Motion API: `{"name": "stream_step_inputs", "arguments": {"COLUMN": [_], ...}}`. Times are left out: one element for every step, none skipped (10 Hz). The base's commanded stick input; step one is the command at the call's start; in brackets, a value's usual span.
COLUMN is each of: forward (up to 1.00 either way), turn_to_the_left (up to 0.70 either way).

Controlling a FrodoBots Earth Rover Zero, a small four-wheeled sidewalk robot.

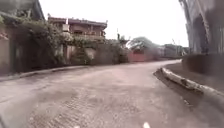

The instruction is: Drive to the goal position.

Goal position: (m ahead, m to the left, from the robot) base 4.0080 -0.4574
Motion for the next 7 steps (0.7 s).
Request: {"name": "stream_step_inputs", "arguments": {"forward": [0.70,0.70,0.70,0.70,0.70,0.70,0.70], "turn_to_the_left": [-0.35,-0.35,-0.23,0.00,0.00,0.00,0.00]}}
